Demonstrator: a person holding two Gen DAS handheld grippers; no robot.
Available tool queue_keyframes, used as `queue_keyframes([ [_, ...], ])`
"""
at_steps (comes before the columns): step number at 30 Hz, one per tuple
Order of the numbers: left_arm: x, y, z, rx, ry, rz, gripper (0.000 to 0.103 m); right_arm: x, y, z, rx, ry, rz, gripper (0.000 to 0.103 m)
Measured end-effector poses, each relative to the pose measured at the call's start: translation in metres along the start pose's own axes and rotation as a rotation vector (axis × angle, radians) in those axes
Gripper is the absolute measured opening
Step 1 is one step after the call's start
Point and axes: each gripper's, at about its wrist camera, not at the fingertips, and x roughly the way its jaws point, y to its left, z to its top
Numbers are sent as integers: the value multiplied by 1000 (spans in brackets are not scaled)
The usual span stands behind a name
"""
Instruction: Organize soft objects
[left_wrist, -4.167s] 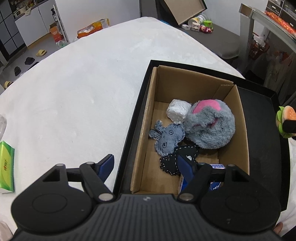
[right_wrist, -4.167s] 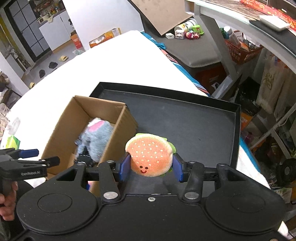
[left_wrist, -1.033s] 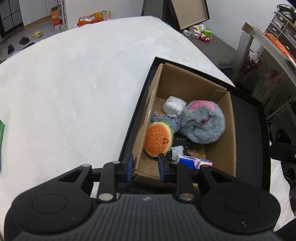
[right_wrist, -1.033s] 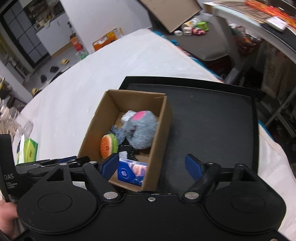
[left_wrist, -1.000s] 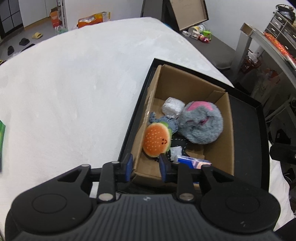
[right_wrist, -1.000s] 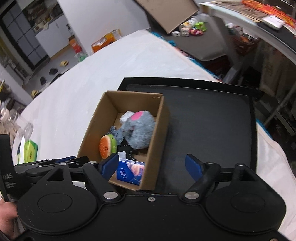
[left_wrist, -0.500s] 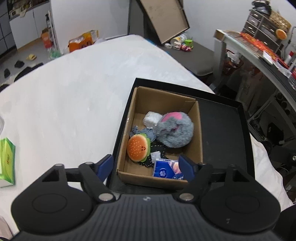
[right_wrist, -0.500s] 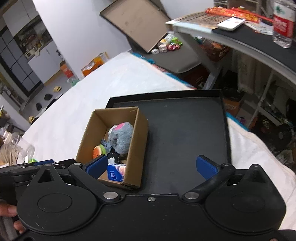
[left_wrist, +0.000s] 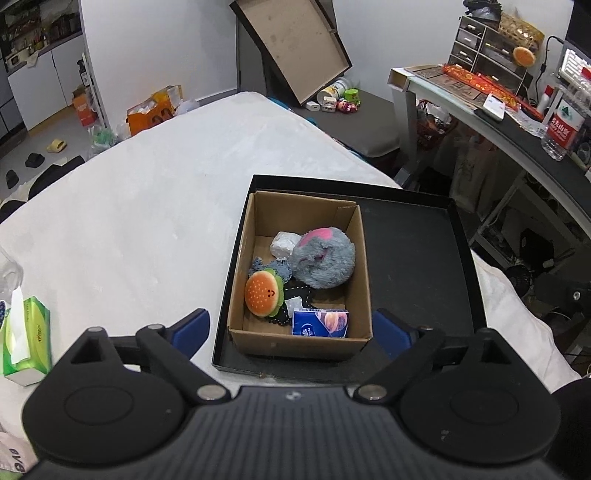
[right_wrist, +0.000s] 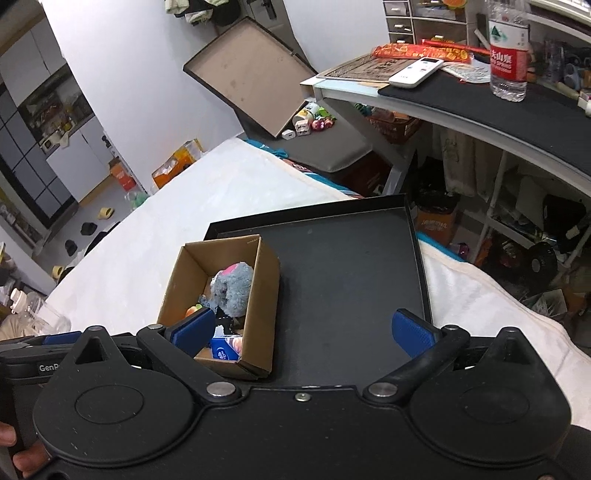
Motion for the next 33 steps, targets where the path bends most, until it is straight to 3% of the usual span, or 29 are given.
queue_keyframes([
  [18, -57, -4, -17, 67, -71, -36, 95, -43, 5, -26, 47, -70, -3, 103],
  [33, -86, 7, -43, 84, -90, -26, 95, -79, 19, -54, -30, -105, -22, 103],
])
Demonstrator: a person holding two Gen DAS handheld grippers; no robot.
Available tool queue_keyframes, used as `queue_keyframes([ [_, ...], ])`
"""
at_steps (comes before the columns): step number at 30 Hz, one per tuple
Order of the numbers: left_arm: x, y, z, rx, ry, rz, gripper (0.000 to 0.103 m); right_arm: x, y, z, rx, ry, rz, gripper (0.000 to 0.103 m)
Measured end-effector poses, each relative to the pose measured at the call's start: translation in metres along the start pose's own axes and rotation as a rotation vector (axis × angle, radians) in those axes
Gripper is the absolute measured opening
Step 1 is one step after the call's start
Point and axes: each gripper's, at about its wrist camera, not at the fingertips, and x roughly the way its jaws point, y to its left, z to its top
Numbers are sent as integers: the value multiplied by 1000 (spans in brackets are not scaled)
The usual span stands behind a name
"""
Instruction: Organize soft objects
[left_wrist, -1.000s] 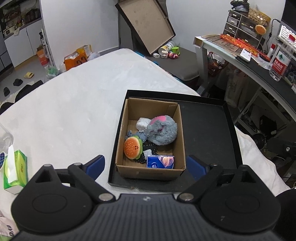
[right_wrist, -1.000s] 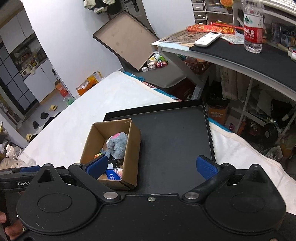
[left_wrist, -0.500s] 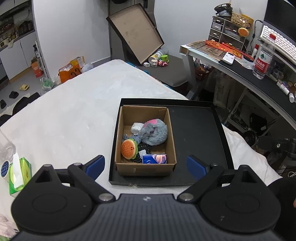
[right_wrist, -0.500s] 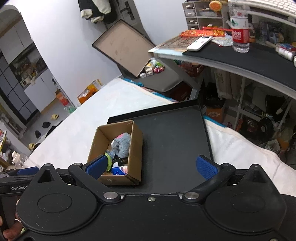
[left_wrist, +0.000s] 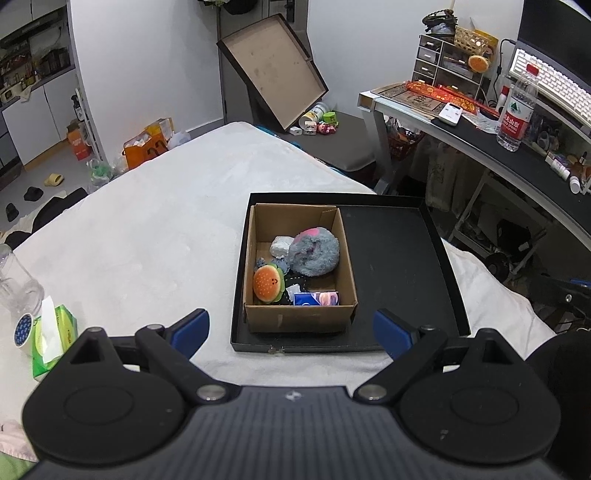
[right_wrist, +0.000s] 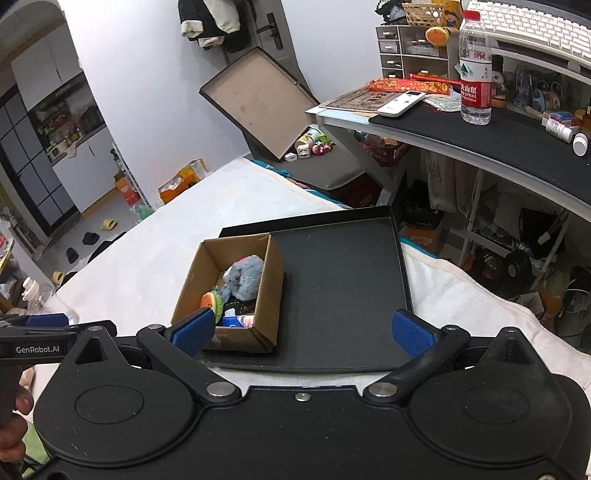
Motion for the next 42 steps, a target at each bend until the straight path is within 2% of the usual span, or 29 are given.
queue_keyframes([
  [21, -48, -7, -28, 32, -68, 0, 95, -46, 15, -20, -46, -66, 26, 103],
  [25, -53, -12, -30, 51, -80, -9, 95, -51, 15, -20, -35, -82, 16, 103],
  [30, -57, -14, -29, 55, -92, -16, 95, -55, 10, -20, 2, -82, 57, 103],
  [42, -55, -13, -31, 45, -88, -16, 95, -58, 14, -23, -23, -87, 32, 103],
])
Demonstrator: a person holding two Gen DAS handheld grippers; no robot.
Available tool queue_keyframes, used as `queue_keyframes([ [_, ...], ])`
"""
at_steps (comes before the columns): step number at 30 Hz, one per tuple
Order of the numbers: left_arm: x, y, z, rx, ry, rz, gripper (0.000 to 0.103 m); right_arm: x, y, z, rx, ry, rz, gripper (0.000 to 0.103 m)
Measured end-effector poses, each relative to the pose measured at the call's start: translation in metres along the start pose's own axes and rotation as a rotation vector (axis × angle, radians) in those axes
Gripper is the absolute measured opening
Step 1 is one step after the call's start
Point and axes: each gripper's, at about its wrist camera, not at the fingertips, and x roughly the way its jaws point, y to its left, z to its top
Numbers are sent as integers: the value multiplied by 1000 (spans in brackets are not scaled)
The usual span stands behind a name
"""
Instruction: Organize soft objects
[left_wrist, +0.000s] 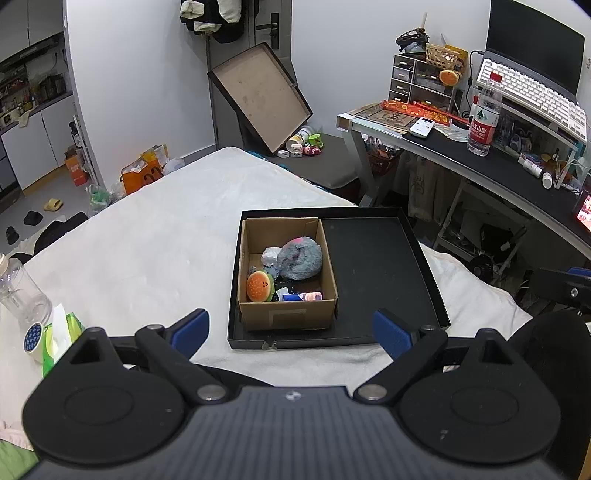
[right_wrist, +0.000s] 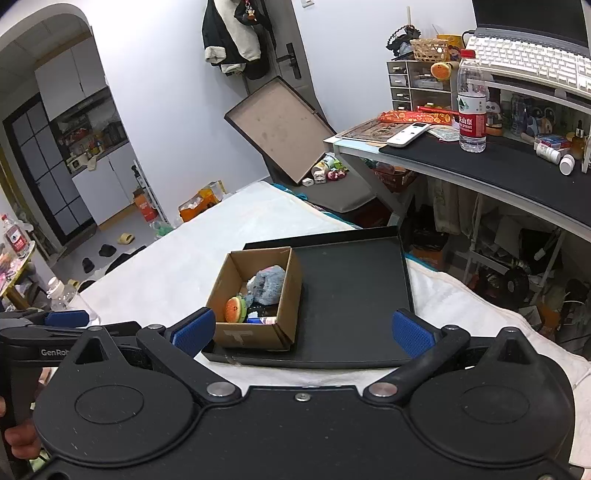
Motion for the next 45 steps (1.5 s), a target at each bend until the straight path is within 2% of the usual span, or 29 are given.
queue_keyframes([
  [45, -1, -1, 1, -10, -5, -3, 95, 4, 3, -3, -3, 27, -8, 103],
])
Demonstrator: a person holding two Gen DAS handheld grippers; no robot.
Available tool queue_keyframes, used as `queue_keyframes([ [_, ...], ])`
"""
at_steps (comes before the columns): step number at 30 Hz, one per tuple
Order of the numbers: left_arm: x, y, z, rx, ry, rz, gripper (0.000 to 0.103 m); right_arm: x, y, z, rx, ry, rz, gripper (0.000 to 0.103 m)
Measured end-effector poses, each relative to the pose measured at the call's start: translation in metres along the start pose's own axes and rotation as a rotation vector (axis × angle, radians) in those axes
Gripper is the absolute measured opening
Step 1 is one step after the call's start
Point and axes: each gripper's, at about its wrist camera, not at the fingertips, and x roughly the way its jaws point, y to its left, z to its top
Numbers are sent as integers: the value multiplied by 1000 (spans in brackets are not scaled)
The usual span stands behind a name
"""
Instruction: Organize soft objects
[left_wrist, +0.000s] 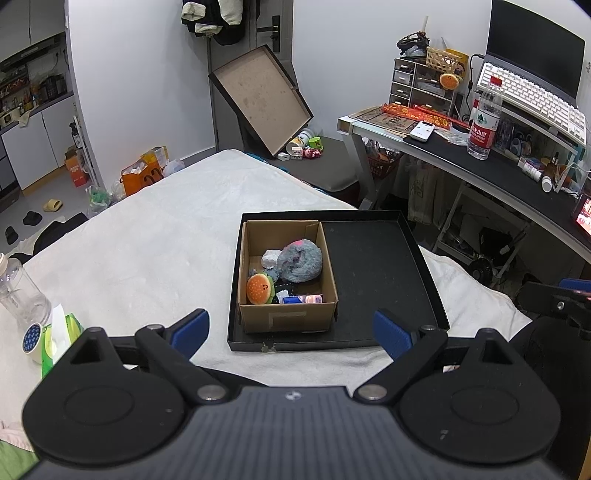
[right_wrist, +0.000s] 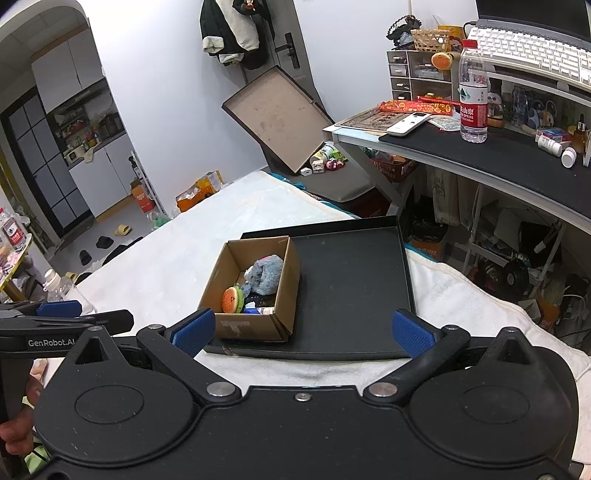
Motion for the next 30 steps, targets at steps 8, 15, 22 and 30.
queue_keyframes([
  [8, 0, 0, 0, 0, 0, -1, 95, 0, 0, -1, 0, 3, 0, 103],
  [15, 0, 0, 0, 1, 0, -3, 95, 2, -1, 0, 1, 8, 0, 103],
  [22, 3, -5, -2, 25, 0, -15, 95, 4, -2, -1, -1, 17, -7, 103],
  [30, 17, -9, 0, 26, 17, -25, 95, 11, -9, -5, 24, 30, 19, 103],
])
